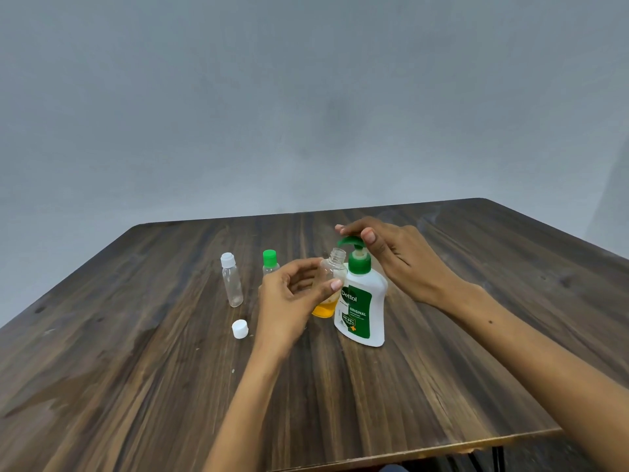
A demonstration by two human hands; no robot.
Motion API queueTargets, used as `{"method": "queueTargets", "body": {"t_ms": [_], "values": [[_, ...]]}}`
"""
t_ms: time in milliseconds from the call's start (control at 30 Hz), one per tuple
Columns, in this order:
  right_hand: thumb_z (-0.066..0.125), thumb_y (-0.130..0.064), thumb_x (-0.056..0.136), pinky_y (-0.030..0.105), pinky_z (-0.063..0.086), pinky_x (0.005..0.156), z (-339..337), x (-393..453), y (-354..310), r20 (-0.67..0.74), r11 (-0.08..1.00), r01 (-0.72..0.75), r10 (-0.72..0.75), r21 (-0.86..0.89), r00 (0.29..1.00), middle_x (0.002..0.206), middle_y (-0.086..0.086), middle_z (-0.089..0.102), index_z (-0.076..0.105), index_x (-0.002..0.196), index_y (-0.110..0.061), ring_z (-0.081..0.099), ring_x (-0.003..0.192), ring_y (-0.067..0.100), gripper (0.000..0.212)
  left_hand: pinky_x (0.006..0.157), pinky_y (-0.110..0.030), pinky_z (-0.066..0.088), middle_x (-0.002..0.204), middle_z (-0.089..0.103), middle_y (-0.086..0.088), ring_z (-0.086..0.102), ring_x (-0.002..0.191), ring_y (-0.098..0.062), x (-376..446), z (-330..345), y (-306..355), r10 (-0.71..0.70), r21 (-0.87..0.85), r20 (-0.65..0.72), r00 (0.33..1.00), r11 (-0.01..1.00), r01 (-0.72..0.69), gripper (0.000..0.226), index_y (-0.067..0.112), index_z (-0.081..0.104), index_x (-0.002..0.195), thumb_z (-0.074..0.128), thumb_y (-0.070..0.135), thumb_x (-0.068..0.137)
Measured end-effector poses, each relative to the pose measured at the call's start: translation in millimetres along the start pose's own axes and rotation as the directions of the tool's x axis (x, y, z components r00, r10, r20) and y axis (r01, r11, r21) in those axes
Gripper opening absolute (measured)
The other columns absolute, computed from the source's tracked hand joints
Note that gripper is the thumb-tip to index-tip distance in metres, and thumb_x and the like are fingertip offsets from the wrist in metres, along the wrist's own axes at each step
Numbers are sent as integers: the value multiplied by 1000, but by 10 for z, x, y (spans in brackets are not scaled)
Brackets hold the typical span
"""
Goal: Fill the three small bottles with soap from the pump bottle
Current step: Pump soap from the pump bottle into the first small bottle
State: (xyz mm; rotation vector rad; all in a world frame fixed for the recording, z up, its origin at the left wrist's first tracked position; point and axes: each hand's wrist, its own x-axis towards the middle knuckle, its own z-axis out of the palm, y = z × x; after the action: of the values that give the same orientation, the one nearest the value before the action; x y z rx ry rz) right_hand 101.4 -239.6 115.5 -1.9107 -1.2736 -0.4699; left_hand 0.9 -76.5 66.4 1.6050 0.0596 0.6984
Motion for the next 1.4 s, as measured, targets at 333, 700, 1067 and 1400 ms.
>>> {"method": "queueTargets", "body": {"t_ms": [333,700,1067,1400], "values": [[14,-71,92,47,52,84,-2,-14,1,18,1000,11,-11,-24,1000,121,-4,68,66,117,-15,65,106,16,80,77,-19,56,94,74,0,71,89,-11,-4,22,44,21,7,-37,999,1000,-21,37,14,69,101,84,12,67],[17,-70,92,47,50,90,11,-30,-31,25,1000,20,-20,11,999,121,-8,68,67,112,-14,64,108,15,78,83,-25,57,97,73,0,70,94,-13,-3,21,52,28,37,-63,998,999,-25,39,17,67,99,86,15,65],[12,-73,91,46,52,83,5,-38,-4,36,999,11,-10,-48,999,124,-8,66,65,110,-12,64,108,15,83,78,-19,56,96,74,0,71,91,-11,-15,22,15,22,21,-69,997,1000,-20,35,18,67,94,86,12,65],[12,-71,92,41,50,91,17,-42,-6,39,996,41,-38,-81,999,125,-8,65,65,111,-11,62,111,13,82,79,-19,56,97,73,0,71,93,-12,-1,-2,7,15,18,-72,997,1000,-14,34,19,67,93,86,13,66]]}}
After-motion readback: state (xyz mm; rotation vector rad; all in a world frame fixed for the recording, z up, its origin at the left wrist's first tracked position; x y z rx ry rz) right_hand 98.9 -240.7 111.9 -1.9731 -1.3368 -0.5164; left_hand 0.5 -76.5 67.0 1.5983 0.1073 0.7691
